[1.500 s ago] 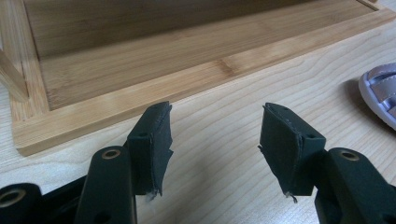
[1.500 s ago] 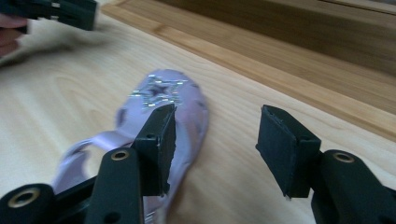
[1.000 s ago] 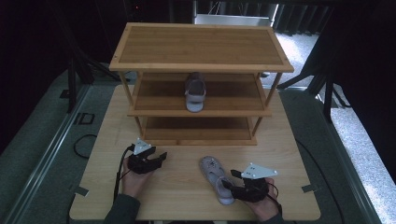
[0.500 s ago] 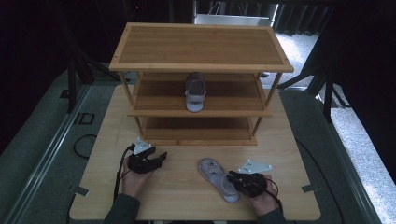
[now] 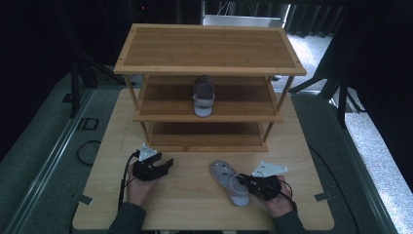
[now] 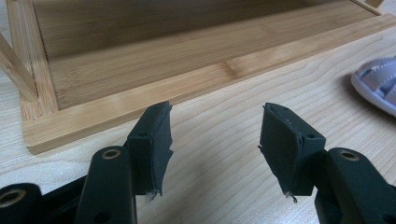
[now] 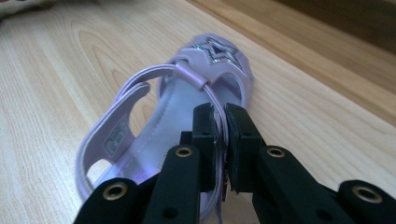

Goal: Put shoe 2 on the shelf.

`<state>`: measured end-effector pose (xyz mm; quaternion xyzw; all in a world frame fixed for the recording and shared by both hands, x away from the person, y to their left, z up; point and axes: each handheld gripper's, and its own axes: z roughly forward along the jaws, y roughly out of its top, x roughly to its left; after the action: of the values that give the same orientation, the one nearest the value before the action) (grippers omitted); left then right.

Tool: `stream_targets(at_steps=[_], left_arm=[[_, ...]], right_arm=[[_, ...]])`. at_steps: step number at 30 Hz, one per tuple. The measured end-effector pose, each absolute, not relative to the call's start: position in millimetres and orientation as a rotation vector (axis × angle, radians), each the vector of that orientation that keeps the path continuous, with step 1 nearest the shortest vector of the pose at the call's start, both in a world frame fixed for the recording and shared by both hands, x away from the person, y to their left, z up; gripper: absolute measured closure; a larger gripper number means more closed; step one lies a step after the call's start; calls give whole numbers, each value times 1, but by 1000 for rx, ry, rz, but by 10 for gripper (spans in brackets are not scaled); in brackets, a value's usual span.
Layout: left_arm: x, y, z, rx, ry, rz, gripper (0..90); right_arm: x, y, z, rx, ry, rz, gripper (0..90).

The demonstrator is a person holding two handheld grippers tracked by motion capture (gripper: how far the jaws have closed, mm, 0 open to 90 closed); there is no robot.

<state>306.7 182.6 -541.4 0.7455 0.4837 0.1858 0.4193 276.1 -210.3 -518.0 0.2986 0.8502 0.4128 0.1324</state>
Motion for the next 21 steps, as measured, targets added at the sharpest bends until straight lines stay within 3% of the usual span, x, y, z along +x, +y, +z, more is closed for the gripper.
stream_targets(at_steps=[21], left_arm=[[307,182,-542,1871,1218,468,442]], right_arm=[[287,-237,-482,829,2350,1273,832]])
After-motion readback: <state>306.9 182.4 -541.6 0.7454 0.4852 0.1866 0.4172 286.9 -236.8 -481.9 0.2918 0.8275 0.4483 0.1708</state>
